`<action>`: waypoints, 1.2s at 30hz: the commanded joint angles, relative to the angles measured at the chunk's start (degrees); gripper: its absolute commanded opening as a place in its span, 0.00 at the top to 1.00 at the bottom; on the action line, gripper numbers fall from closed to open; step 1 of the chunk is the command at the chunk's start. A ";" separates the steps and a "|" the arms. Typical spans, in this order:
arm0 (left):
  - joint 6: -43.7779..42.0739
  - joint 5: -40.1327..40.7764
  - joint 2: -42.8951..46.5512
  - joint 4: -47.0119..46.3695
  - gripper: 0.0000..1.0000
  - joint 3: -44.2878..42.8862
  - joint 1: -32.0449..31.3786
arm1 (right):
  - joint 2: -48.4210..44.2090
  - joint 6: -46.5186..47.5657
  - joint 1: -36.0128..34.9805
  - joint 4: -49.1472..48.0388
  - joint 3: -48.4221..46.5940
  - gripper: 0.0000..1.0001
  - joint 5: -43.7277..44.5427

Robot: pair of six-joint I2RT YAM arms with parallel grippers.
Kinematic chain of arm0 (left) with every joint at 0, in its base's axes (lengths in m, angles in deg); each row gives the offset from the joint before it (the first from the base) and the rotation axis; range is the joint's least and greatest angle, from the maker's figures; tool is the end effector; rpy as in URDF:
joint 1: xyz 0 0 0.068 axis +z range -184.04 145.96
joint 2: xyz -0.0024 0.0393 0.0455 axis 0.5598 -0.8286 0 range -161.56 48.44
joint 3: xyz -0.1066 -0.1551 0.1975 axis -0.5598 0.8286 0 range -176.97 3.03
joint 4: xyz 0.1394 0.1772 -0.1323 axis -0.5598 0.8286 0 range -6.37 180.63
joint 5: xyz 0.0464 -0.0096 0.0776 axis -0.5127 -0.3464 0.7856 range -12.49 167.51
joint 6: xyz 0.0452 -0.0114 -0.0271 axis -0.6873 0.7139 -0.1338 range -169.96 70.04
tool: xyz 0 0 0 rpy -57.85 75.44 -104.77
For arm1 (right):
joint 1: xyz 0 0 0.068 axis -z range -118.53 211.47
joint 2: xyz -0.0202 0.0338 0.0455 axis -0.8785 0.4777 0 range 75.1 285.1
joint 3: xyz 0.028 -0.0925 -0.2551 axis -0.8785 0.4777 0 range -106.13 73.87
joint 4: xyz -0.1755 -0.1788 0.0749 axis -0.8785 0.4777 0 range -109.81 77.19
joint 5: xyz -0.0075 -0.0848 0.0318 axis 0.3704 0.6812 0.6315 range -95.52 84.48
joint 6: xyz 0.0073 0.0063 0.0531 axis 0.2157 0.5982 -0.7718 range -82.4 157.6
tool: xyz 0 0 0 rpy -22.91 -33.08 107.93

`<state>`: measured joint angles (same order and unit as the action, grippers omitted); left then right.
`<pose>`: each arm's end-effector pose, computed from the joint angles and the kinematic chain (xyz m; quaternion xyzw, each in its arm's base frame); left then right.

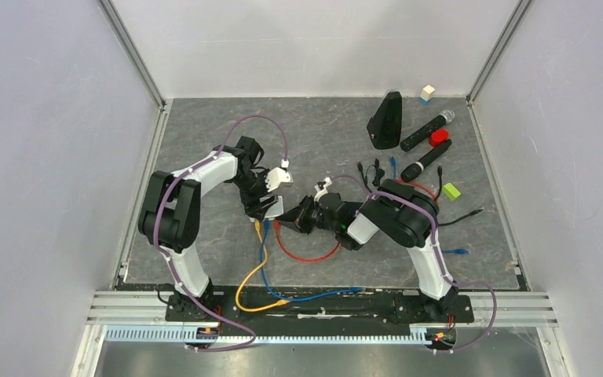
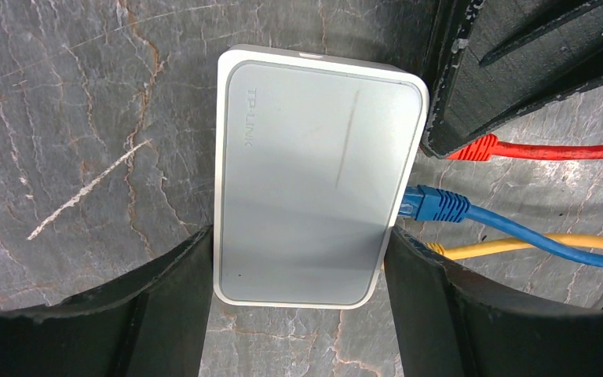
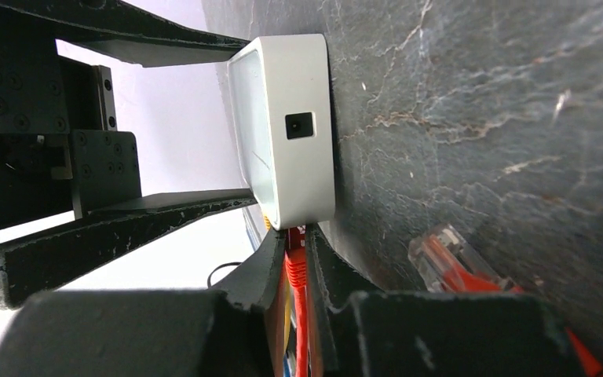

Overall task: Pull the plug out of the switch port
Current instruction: Pull the connector from the switch port, then place the connector at the center of the board.

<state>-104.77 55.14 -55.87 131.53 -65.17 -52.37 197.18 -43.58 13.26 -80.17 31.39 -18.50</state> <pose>0.3086 -0.1166 0.1671 0.5918 0.7808 -0.1679 0.1094 0.2381 0.2783 0.0711 0.1673 0.7954 0.5594 0.1626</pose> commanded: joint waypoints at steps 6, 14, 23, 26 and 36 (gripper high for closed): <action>1.98 -0.22 -1.93 1.50 0.45 -0.26 -0.14 | -0.56 5.48 0.34 2.36 0.19 1.00 -5.87; 2.25 0.92 -1.67 0.83 0.44 -0.04 0.22 | -3.01 6.41 -0.27 -0.46 5.60 1.00 -8.88; 2.02 0.17 0.45 -0.24 0.41 1.05 0.23 | -16.25 18.01 -0.34 6.94 7.26 1.00 -3.99; 2.01 -0.73 0.77 -0.22 0.40 1.06 0.22 | -21.62 23.45 -0.17 13.20 6.05 1.00 -0.46; 1.90 -0.57 1.00 -0.16 0.40 0.88 0.28 | -33.63 32.21 1.81 25.77 2.82 1.00 13.32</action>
<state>-104.68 55.30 -55.76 131.40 -65.08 -52.37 168.22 -16.87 13.96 -59.12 36.22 -13.01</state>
